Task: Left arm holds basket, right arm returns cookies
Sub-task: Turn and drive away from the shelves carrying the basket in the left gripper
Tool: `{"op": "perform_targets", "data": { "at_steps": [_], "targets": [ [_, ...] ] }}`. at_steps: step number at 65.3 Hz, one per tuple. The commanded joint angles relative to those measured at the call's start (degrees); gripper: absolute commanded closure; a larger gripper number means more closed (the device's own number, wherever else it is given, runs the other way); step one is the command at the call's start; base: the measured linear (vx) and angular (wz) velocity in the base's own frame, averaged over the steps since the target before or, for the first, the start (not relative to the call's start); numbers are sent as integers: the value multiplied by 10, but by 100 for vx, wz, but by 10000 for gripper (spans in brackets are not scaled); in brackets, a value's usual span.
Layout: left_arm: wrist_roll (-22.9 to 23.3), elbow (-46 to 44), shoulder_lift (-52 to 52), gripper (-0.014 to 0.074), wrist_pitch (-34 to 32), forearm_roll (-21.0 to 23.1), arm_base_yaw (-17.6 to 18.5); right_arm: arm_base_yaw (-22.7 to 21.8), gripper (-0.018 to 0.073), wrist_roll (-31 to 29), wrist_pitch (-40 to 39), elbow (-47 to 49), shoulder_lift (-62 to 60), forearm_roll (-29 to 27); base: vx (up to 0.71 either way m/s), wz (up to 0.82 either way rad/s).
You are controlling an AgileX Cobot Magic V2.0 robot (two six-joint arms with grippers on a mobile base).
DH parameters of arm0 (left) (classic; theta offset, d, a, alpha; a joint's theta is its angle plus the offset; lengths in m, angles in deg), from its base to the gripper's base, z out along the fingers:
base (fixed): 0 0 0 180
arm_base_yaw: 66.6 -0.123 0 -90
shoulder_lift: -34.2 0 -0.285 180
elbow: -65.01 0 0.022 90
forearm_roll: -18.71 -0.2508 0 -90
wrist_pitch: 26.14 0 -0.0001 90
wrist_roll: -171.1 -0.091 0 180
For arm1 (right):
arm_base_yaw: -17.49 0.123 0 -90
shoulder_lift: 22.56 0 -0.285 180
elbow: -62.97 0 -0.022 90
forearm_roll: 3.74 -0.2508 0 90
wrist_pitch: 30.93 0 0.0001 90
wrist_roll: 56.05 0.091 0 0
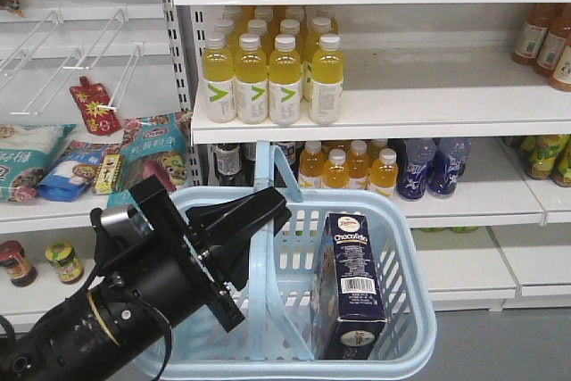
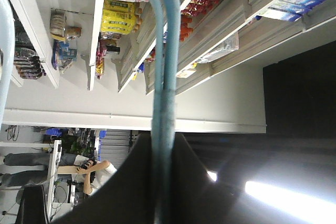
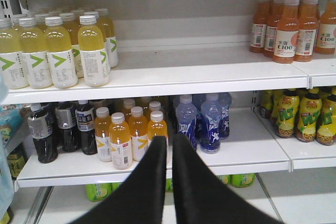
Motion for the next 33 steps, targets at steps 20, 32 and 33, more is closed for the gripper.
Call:
{"op": "perform_targets", "data": {
  "at_steps": [20,32,33],
  "targets": [
    [0,-14,22,596,-160,9,3,-1,566,-5,-41,-10,-7,2,29,0],
    [0,-14,22,596,-160,9,3,-1,566,-5,-41,-10,-7,2,18,-4],
    [0,-14,22,596,-160,9,3,-1,566,-5,-41,-10,-7,2,12,-10]
  ]
}}
